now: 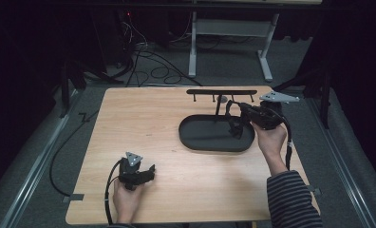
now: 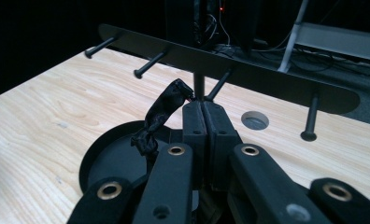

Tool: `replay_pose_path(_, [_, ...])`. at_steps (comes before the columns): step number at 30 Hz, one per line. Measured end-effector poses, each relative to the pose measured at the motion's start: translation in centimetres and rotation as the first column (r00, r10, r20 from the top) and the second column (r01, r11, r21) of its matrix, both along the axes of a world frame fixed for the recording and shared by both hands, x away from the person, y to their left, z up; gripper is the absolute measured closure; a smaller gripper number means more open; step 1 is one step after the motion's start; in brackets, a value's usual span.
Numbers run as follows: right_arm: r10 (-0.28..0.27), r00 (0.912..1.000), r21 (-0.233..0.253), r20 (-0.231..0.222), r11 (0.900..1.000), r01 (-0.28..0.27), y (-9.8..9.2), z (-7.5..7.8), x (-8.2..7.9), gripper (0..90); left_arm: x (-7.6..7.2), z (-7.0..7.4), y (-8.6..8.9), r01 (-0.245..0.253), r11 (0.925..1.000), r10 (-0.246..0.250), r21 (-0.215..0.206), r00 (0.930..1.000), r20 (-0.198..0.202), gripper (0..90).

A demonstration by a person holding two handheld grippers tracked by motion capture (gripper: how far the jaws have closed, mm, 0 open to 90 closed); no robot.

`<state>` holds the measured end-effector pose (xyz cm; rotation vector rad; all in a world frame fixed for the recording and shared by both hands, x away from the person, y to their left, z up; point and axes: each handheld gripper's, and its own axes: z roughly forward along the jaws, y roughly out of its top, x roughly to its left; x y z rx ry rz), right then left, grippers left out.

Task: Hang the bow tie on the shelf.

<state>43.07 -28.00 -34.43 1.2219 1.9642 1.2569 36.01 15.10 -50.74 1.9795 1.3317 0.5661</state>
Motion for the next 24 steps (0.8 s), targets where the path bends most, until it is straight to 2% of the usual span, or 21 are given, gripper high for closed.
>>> replay_pose_path(8, [-0.041,0.9992,0.002,-0.005,0.999,0.041,-0.1,0.2,1.2,89.9,0.0,0.0,0.0,-0.001,1.0,0.001,-0.003,1.0,0.001,22.6])
replay_pose_path(18, [-0.078,0.9968,-0.017,-0.018,0.997,0.078,0.2,-0.2,2.5,89.7,0.0,0.0,0.0,0.003,1.0,-0.003,0.0,1.0,-0.002,22.5])
replay_pose_path(24, [-0.105,0.9939,-0.056,-0.035,0.993,0.103,0.4,-0.8,3.4,89.6,0.0,0.0,0.0,0.003,1.0,-0.003,0.001,1.0,-0.002,22.4])
